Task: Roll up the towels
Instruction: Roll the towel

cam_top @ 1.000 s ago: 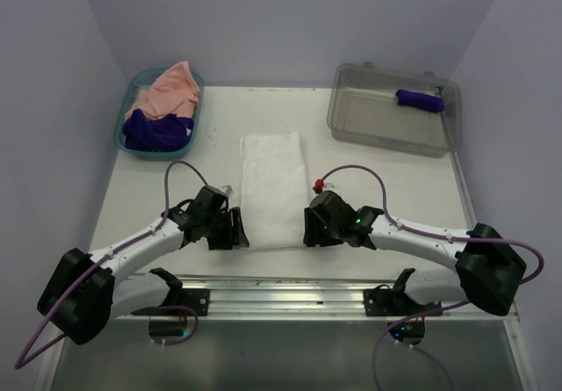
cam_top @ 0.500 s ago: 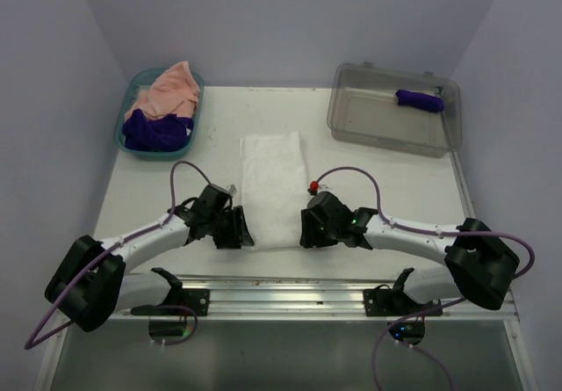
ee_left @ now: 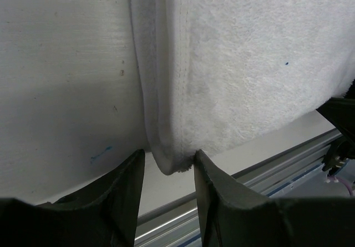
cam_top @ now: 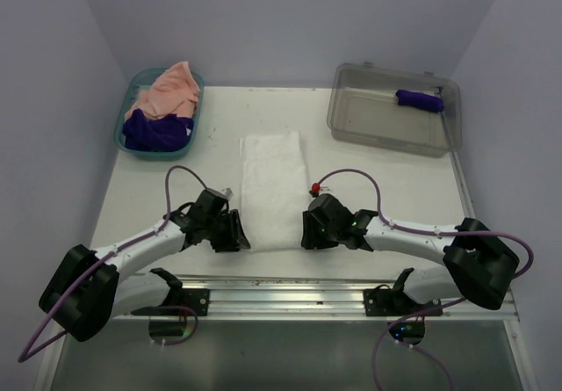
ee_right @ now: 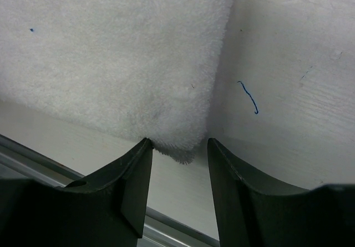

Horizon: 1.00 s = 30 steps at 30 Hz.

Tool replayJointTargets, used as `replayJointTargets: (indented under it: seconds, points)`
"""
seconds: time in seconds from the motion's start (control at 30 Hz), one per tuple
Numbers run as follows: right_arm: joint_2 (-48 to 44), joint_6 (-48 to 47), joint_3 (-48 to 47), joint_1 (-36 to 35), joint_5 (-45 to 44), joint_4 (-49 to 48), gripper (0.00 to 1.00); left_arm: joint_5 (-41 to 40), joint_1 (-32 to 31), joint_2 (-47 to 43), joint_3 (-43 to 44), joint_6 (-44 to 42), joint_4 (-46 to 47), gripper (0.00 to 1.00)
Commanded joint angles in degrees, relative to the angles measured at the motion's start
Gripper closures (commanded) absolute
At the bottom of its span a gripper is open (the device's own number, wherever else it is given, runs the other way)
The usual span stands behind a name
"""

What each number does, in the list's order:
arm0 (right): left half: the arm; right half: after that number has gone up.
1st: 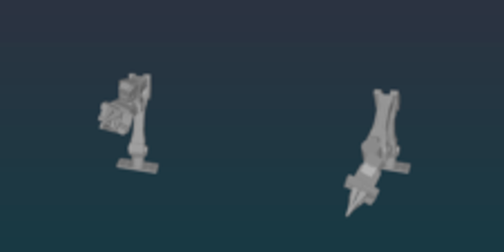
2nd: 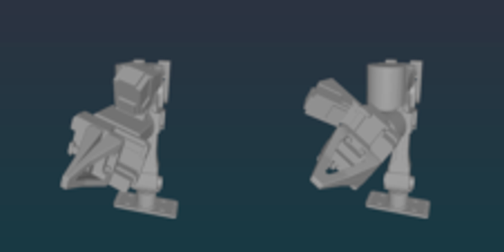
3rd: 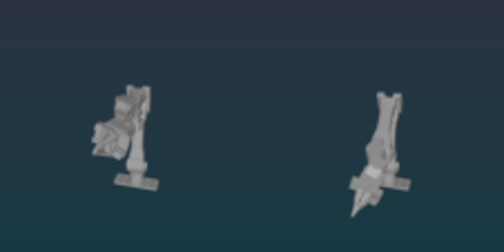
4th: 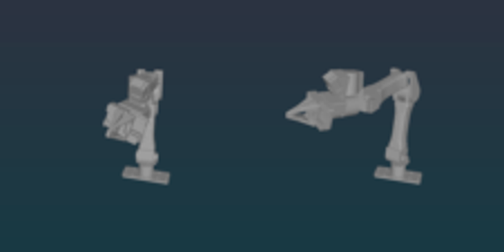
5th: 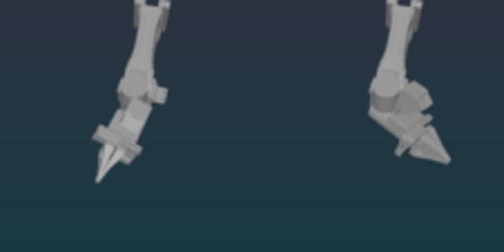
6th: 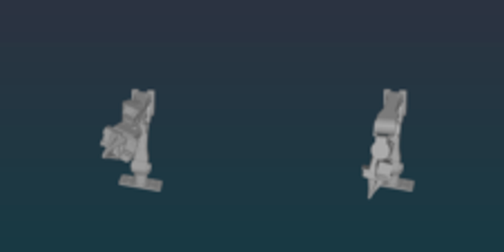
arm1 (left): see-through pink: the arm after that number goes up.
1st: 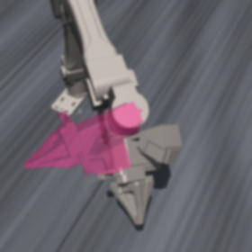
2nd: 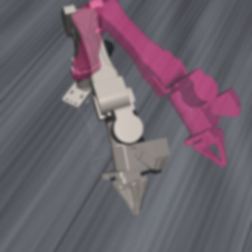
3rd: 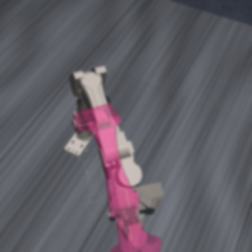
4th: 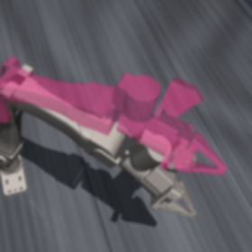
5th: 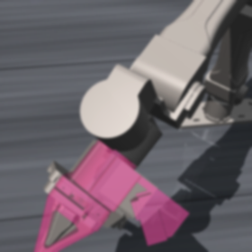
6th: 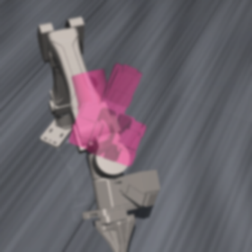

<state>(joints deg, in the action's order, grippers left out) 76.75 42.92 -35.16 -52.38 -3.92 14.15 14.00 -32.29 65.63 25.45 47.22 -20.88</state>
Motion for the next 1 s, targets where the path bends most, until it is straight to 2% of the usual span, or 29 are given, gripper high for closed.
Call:
replayJointTargets:
  seconds: [0.0,0.03,0.17,0.27,0.3,0.33,0.37,0.43,0.97]
  points:
    - [-0.8,1.4,1.3,0.2,-2.3,-1.6,0.53,0.9,-0.1,0.4,-1.5,0.8,1.5,0.56]
    - [-0.8,1.6,1.5,0.1,-2.3,-1.8,0.53,1.4,-0.1,0.8,-1.7,0.9,2.1,0.57]
    - [-0.4,1.6,1.2,0.1,-2.1,-2.1,0.67,2.9,-0.1,1.4,-2.2,0.9,3.0,0.63]
    - [-0.4,1.6,1.4,0.1,-2.0,-3.4,0.79,2.4,-0.1,1.4,-2.2,1.2,3.5,0.77]
    - [-0.4,1.6,1.1,0.1,-2.1,-3.5,0.82,2.3,-0.1,1.6,-2.2,1.6,3.5,0.88]
    - [-0.5,1.5,1.1,0.1,-2.5,-3.3,0.90,2.2,-0.1,1.8,-2.2,1.7,3.7,0.93]
    - [-0.8,1.4,1.0,0.1,-2.6,-3.4,0.94,2.3,-0.1,1.8,-2.0,1.8,3.7,0.99]
    - [-1.8,0.9,0.3,0.2,-3.0,-2.6,1.00,2.2,-0.1,1.8,-1.2,1.8,3.0,1.00]
    - [-11.7,-0.1,-1.8,-0.1,-4.9,3.9,1.00,-3.5,-0.1,-11.0,7.2,3.8,-9.7,1.00]
